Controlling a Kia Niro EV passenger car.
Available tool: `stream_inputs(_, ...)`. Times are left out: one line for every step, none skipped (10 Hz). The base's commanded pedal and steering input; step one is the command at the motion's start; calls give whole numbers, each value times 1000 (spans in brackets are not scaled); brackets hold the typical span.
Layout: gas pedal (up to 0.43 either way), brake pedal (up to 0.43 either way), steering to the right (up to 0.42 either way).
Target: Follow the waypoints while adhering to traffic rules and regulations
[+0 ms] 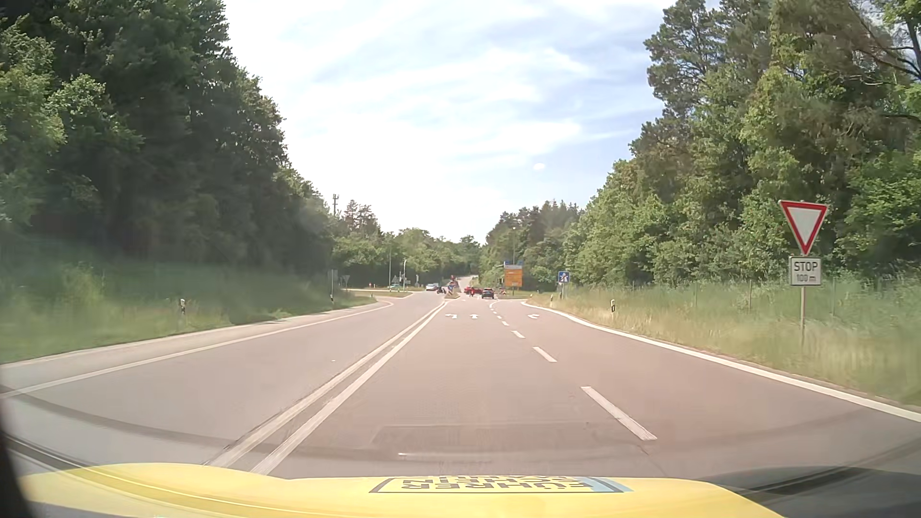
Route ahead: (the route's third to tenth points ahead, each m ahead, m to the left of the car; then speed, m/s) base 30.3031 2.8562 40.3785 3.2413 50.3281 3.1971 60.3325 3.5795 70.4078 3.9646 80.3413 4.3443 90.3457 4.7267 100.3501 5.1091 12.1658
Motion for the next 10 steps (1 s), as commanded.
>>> stream_inputs(0, 165, -4)
stream_inputs(0, 171, -4)
stream_inputs(0, 165, -4)
stream_inputs(0, 171, -4)
stream_inputs(0, 171, -4)
stream_inputs(0, 171, -4)
stream_inputs(0, 171, -4)
stream_inputs(0, 171, -4)
stream_inputs(0, 171, -4)
stream_inputs(0, 171, -4)
